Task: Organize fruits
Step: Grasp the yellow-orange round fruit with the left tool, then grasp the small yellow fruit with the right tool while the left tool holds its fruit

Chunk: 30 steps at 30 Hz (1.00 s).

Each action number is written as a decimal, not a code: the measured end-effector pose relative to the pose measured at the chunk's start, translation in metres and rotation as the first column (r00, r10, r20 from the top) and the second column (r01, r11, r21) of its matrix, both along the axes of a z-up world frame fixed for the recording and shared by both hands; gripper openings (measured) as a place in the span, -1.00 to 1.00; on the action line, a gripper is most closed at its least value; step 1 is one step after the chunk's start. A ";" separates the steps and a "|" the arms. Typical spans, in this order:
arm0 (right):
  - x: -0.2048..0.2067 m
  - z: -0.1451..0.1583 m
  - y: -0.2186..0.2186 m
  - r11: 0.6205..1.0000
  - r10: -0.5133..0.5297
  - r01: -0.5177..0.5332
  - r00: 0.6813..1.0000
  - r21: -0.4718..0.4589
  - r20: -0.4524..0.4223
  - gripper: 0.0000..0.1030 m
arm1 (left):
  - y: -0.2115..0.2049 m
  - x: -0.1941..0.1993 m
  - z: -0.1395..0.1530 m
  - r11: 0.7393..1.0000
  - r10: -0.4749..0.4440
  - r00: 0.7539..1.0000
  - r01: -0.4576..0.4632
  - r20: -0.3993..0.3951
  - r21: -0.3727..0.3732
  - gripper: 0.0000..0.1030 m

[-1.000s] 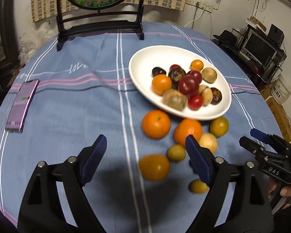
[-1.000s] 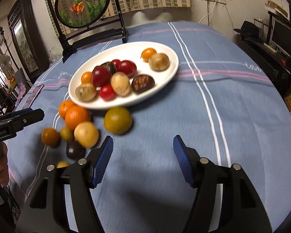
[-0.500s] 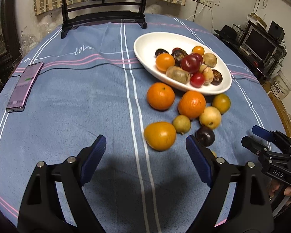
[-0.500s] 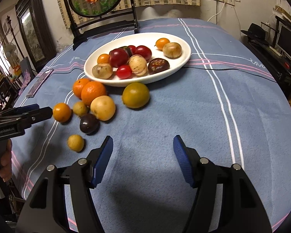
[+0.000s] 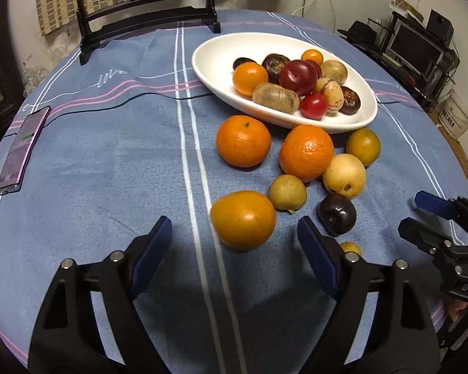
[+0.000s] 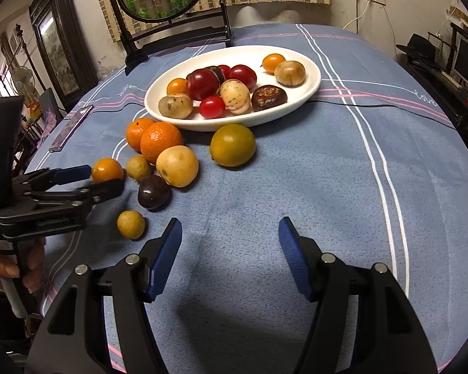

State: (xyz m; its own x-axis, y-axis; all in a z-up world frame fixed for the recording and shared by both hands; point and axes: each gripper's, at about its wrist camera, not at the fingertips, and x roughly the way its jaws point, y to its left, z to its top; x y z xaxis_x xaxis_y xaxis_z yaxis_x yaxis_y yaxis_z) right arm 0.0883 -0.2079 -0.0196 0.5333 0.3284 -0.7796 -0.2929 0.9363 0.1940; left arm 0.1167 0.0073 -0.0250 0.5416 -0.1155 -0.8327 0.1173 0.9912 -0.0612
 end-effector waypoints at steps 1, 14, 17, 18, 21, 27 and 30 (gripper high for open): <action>0.000 0.000 0.001 1.000 0.004 -0.004 1.000 -0.001 0.000 0.26 | -0.001 0.001 -0.001 1.000 -0.004 1.000 0.004 -0.007 0.000 0.53; -0.006 -0.002 0.021 0.997 0.077 -0.077 0.997 -0.012 -0.015 0.26 | 0.008 -0.007 0.005 1.000 -0.013 1.000 0.013 0.003 -0.003 -0.18; -0.009 -0.001 0.034 0.993 0.116 -0.116 0.993 -0.022 -0.013 0.26 | 0.016 -0.011 0.010 1.000 0.001 1.000 -0.001 0.015 -0.014 -0.18; -0.012 -0.001 0.041 0.990 0.137 -0.137 0.990 -0.028 -0.011 0.26 | 0.019 -0.014 0.012 1.000 0.006 1.000 -0.006 0.020 -0.019 -0.18; -0.015 -0.002 0.058 0.983 0.177 -0.177 0.984 -0.054 -0.006 0.26 | 0.025 -0.019 0.013 0.999 0.018 1.000 -0.017 0.025 -0.032 -0.18; -0.010 -0.008 0.082 0.977 0.195 -0.196 0.981 -0.088 -0.018 0.26 | 0.035 -0.024 0.010 0.998 0.030 0.999 -0.029 0.013 -0.057 -0.18; -0.007 -0.008 0.086 0.979 0.173 -0.173 0.985 -0.109 -0.011 0.26 | 0.039 -0.025 0.009 0.997 0.035 0.999 -0.035 0.013 -0.062 -0.18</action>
State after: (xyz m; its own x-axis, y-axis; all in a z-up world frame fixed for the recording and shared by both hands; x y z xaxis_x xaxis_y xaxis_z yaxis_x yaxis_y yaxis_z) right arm 0.0816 -0.1217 -0.0275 0.4743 0.3287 -0.8167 -0.4522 0.8869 0.0943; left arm 0.0915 0.0459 -0.0160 0.5576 -0.1474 -0.8169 0.0840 0.9891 -0.1211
